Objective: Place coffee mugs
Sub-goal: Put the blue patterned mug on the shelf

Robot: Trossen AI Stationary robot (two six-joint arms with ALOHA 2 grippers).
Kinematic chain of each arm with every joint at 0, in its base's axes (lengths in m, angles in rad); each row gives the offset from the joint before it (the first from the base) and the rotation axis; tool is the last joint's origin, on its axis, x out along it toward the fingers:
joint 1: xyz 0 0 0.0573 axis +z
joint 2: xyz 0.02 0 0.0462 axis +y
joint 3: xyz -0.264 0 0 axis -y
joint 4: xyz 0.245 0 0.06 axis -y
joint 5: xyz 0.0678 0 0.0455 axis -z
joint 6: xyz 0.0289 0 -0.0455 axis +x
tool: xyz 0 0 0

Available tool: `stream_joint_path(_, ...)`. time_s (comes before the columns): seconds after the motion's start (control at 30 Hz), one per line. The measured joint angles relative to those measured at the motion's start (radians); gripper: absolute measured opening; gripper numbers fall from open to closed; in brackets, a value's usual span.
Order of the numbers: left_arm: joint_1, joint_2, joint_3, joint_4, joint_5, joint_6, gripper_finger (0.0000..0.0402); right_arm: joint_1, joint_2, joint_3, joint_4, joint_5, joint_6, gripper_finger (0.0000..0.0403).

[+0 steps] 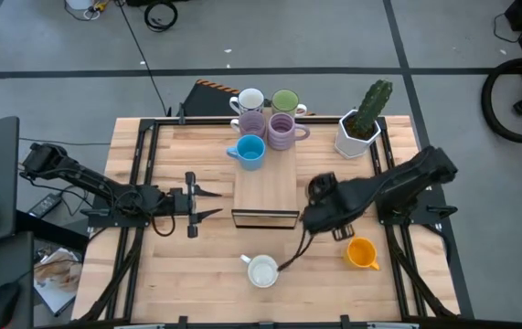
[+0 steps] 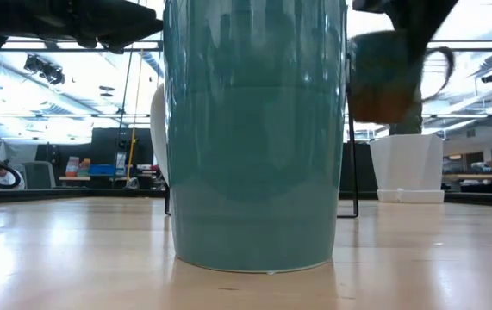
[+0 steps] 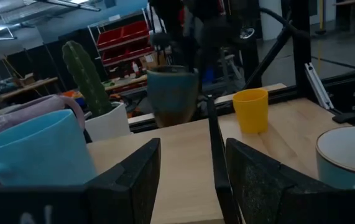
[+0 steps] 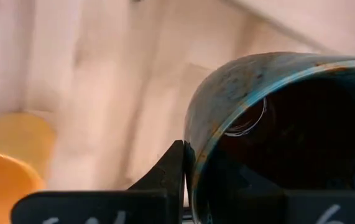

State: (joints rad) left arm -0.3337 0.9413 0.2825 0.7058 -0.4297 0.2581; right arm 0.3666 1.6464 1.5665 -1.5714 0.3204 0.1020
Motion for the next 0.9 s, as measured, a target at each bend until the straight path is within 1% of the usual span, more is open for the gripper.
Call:
stream_joint_path(0.07,0.0,0.0,0.0,-0.001,-0.01,0.0,0.0188,-0.024,-0.038,0.0,0.0,0.058,-0.024,0.0046)
stream_joint_path(0.13,0.0,0.0,0.0,-0.008,-0.033,0.0,0.0188,-0.055,-0.067,0.0,-0.001,0.087,-0.023,0.0046)
stream_joint_path(0.23,0.0,0.0,0.0,-0.031,-0.124,0.001,0.0188,-0.106,-0.088,0.001,0.026,0.085,-0.013,0.0046)
stream_joint_path(0.33,0.001,0.0,0.0,-0.057,-0.209,0.0,0.0188,-0.159,-0.063,0.022,0.038,0.052,-0.013,0.0046)
stream_joint_path(0.53,-0.01,-0.023,0.0,-0.044,-0.213,0.027,0.0188,-0.229,0.034,0.158,0.008,0.037,-0.116,0.0046)
stream_joint_path(0.6,-0.013,-0.039,0.0,-0.044,-0.214,0.042,0.0188,-0.251,0.052,0.204,0.001,0.003,-0.144,0.0046)
stream_joint_path(0.63,-0.013,-0.045,0.0,-0.042,-0.214,0.046,0.0188,-0.261,0.058,0.224,0.004,-0.014,-0.157,0.0046)
stream_joint_path(0.77,-0.013,-0.065,0.0,-0.039,-0.215,0.082,0.0188,-0.29,0.07,0.288,0.008,-0.03,-0.21,0.0046)
stream_joint_path(0.9,-0.011,-0.067,0.0,-0.008,-0.224,0.125,0.0188,-0.314,0.069,0.307,0.065,-0.071,-0.286,0.0046)
